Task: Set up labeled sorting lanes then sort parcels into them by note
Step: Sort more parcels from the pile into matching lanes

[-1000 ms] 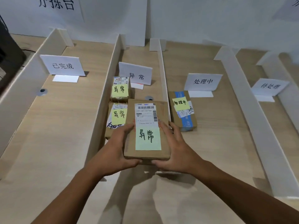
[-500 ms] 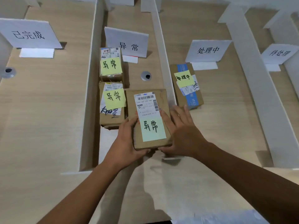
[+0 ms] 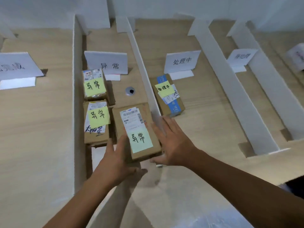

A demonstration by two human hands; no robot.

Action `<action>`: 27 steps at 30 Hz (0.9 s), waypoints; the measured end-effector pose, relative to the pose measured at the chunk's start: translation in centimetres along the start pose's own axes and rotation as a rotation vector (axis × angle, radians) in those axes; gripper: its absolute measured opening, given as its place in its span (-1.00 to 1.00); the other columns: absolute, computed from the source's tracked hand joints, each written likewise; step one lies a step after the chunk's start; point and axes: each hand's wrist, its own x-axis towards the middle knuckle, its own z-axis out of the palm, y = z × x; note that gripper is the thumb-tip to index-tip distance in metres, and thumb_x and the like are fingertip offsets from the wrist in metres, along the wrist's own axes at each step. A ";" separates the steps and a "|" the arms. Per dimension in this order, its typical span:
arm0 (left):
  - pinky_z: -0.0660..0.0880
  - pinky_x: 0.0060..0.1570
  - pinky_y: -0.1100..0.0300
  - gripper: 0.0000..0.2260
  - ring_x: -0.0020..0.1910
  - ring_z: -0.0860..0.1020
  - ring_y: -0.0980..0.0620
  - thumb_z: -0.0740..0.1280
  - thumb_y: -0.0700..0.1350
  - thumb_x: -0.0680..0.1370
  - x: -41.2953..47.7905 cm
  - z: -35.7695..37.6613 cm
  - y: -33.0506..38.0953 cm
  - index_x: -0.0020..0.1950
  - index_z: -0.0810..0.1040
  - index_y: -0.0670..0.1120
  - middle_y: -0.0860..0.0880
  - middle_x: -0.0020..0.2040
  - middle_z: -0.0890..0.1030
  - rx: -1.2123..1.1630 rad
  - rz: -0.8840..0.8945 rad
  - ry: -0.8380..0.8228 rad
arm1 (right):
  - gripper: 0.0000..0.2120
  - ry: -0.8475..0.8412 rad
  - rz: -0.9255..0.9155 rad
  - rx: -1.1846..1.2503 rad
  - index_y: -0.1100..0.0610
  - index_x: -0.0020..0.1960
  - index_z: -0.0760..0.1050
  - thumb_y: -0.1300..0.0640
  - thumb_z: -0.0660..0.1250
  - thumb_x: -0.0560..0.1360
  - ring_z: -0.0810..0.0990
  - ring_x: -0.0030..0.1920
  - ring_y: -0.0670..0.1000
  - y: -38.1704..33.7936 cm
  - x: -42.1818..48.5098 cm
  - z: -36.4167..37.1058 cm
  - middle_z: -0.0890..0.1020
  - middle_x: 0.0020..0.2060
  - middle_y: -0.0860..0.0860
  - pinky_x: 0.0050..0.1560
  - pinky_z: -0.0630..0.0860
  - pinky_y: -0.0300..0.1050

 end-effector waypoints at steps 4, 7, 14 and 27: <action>0.30 0.44 -0.02 0.01 0.57 0.20 -0.01 0.33 0.54 0.26 -0.1 -4.6 9.7 0.60 0.13 0.16 0.05 0.61 0.15 0.040 0.261 0.134 | -0.01 0.205 0.186 0.092 0.11 0.65 0.07 -0.48 0.20 0.45 0.03 0.63 0.15 3.8 -6.9 -5.4 0.18 0.61 0.11 0.60 0.00 0.13; -0.03 0.58 -0.13 0.00 0.64 -0.04 -0.08 0.16 0.58 0.29 1.4 -3.2 20.0 0.62 0.16 0.11 0.05 0.65 0.07 0.163 0.614 0.201 | -0.02 0.282 0.402 0.102 0.05 0.67 0.00 -0.45 0.24 0.47 -0.01 0.64 0.05 9.3 -14.5 -8.6 0.11 0.64 0.05 0.62 -0.09 0.08; -0.29 0.57 -0.11 0.15 0.62 -0.30 -0.02 0.04 0.74 0.18 3.5 9.7 36.2 0.63 -0.22 0.23 0.13 0.65 -0.25 0.487 0.969 -0.023 | 0.01 0.404 0.761 0.038 0.00 0.66 0.00 -0.57 0.09 0.41 0.02 0.63 0.09 19.8 -36.0 -10.7 0.11 0.63 0.06 0.58 0.07 0.16; -0.18 0.59 -0.11 0.13 0.64 -0.19 -0.01 0.02 0.70 0.20 -4.7 39.8 64.4 0.65 -0.11 0.16 0.09 0.67 -0.10 0.584 1.161 -0.048 | -0.08 0.557 1.024 0.035 -0.04 0.65 0.06 -0.51 0.16 0.47 0.10 0.60 0.15 36.4 -67.5 -5.9 0.17 0.61 0.09 0.55 0.15 0.20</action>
